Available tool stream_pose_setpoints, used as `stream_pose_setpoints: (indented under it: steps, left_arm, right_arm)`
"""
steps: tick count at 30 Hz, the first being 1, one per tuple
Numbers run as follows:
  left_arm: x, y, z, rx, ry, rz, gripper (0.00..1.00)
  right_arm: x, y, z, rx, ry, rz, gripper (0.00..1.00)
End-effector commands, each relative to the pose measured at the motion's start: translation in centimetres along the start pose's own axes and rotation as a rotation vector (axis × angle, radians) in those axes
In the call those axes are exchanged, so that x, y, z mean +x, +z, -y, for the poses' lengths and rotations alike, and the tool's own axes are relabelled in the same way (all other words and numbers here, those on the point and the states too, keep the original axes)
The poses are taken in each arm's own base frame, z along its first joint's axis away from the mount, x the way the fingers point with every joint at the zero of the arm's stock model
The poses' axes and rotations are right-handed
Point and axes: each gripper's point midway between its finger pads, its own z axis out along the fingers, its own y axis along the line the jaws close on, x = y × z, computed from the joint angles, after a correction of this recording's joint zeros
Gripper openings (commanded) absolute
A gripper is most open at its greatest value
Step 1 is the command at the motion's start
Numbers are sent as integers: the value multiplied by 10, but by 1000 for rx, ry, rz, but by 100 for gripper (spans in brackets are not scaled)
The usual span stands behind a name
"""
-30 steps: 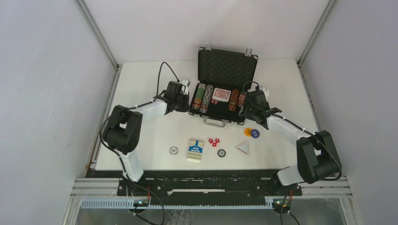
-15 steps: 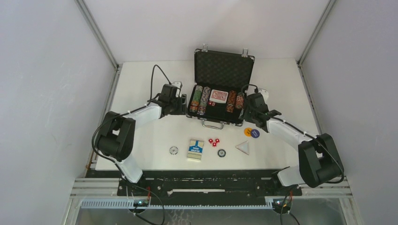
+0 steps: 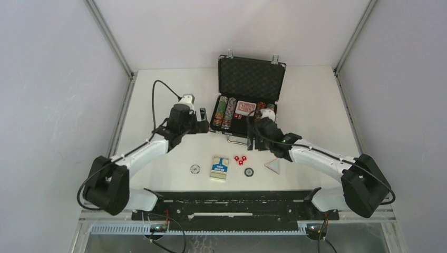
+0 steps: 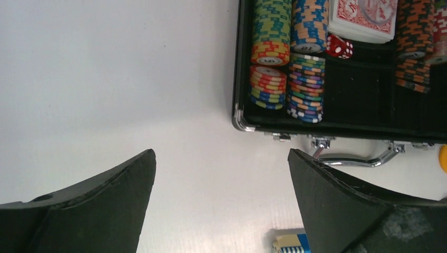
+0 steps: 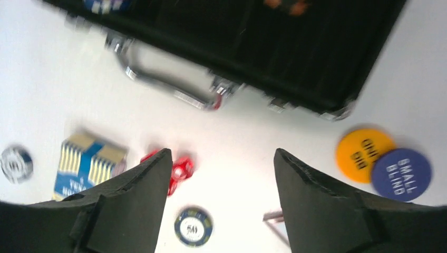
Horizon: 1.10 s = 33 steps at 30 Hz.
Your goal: Pack up texas hold em set
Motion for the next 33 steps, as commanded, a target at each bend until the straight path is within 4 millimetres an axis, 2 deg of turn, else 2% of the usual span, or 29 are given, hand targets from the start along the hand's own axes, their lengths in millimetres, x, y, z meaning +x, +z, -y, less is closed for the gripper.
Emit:
stream_pose_setpoints:
  steps: [1,8,11,16,22,28,33]
  left_arm:
    - [1,-23,13,-7,26,107,100]
    - [29,-34,10,21,26,115,100]
    - [32,-35,9,26,19,121,100]
    - [33,-35,19,80,7,107,100]
    - [35,-34,22,95,-1,98,100]
    - [37,-32,24,102,-2,87,100]
    - [37,-31,23,99,1,84,100]
  right_arm:
    - [32,-15,-20,-16,-85,-44,82]
    - [81,-20,-29,69,-167,-110,86]
    - [95,-25,-29,100,-168,-127,85]
    - [120,-24,-32,104,-173,-169,85]
    - [138,-20,-31,141,-181,-191,80]
    - [143,-17,-28,169,-185,-192,74]
    - [146,-11,-25,189,-190,-198,62]
